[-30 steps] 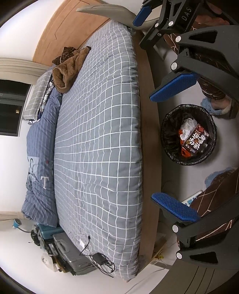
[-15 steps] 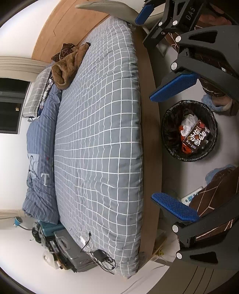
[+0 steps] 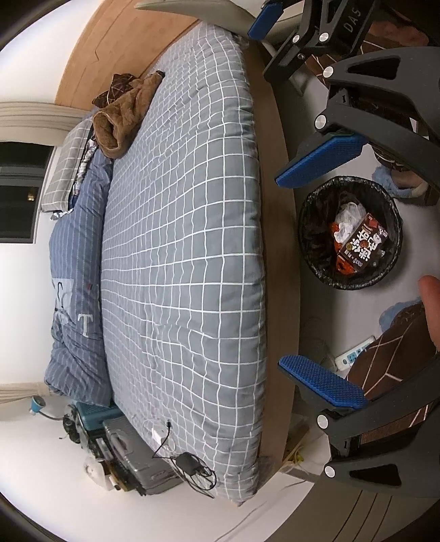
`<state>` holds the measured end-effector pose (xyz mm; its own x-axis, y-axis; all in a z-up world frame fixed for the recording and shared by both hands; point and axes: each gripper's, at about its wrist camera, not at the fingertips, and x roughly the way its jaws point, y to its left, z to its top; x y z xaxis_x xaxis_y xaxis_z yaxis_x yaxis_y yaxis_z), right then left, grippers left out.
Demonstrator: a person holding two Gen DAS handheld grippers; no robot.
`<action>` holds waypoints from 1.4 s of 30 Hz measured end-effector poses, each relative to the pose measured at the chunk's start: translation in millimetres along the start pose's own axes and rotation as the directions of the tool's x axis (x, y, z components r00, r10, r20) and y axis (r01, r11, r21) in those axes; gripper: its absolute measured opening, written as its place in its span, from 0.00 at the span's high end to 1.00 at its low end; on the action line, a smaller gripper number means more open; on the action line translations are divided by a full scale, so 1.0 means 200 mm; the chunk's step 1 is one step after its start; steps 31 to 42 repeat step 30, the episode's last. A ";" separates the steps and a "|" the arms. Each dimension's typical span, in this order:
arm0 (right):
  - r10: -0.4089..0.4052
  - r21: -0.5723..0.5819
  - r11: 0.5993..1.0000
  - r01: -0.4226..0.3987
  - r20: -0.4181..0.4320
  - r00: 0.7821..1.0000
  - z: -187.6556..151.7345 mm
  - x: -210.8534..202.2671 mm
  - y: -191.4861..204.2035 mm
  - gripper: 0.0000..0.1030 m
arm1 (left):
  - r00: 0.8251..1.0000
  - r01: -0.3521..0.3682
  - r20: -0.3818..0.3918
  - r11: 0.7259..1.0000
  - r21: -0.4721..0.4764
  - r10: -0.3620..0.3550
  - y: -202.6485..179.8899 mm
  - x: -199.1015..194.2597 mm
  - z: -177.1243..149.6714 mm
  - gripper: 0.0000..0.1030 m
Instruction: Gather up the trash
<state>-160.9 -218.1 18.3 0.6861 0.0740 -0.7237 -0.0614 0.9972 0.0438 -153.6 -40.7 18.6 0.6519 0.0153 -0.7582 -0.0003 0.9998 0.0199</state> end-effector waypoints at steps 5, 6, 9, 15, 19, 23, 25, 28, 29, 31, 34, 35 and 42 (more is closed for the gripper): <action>-0.001 -0.001 1.000 0.001 -0.002 1.000 0.00 0.00 0.00 0.07 | 1.000 0.016 -0.009 1.000 -0.001 -0.016 0.00 0.01 0.00 0.06; -0.001 -0.001 1.000 0.001 -0.002 1.000 0.00 0.00 0.00 0.07 | 1.000 0.021 -0.011 1.000 -0.003 -0.021 0.00 0.01 0.00 0.06; 0.000 -0.005 1.000 0.000 -0.003 1.000 0.00 0.01 0.00 0.07 | 1.000 0.020 -0.012 1.000 0.003 -0.020 0.00 0.02 0.00 0.06; 0.000 -0.005 1.000 0.000 -0.003 1.000 0.00 0.01 0.00 0.07 | 1.000 0.012 0.007 1.000 0.011 -0.012 -0.01 0.00 -0.01 0.06; 0.000 -0.003 1.000 0.000 -0.002 1.000 0.00 0.01 0.00 0.07 | 1.000 0.022 -0.014 1.000 0.021 -0.022 -0.01 0.01 -0.01 0.06; 0.001 -0.002 1.000 -0.001 0.000 1.000 -0.01 0.01 0.00 0.07 | 1.000 0.005 -0.013 1.000 0.019 -0.004 -0.01 0.01 -0.01 0.06; 0.000 -0.002 1.000 0.000 0.001 1.000 -0.01 0.01 0.00 0.07 | 1.000 0.010 -0.013 1.000 0.017 -0.010 0.00 0.01 -0.02 0.06; 0.002 -0.001 1.000 -0.002 0.000 1.000 -0.01 0.01 0.00 0.07 | 1.000 0.014 -0.020 1.000 0.015 -0.014 0.00 0.01 -0.02 0.06; 0.001 -0.002 1.000 -0.001 0.000 1.000 -0.01 0.01 0.00 0.07 | 1.000 0.016 -0.019 1.000 0.014 -0.016 0.00 0.01 -0.02 0.06; 0.001 -0.002 1.000 -0.001 0.000 1.000 -0.01 0.01 0.00 0.07 | 1.000 0.018 -0.021 1.000 0.017 -0.018 0.00 0.02 -0.02 0.06; 0.001 -0.002 1.000 -0.001 0.000 1.000 -0.01 0.01 0.00 0.07 | 1.000 0.018 -0.021 1.000 0.017 -0.018 0.00 0.02 -0.02 0.06; 0.001 -0.002 1.000 -0.001 0.000 1.000 -0.01 0.01 0.00 0.07 | 1.000 0.018 -0.021 1.000 0.017 -0.018 0.00 0.02 -0.02 0.06; 0.001 -0.002 1.000 -0.001 0.000 1.000 -0.01 0.01 0.00 0.07 | 1.000 0.018 -0.021 1.000 0.017 -0.018 0.00 0.02 -0.02 0.06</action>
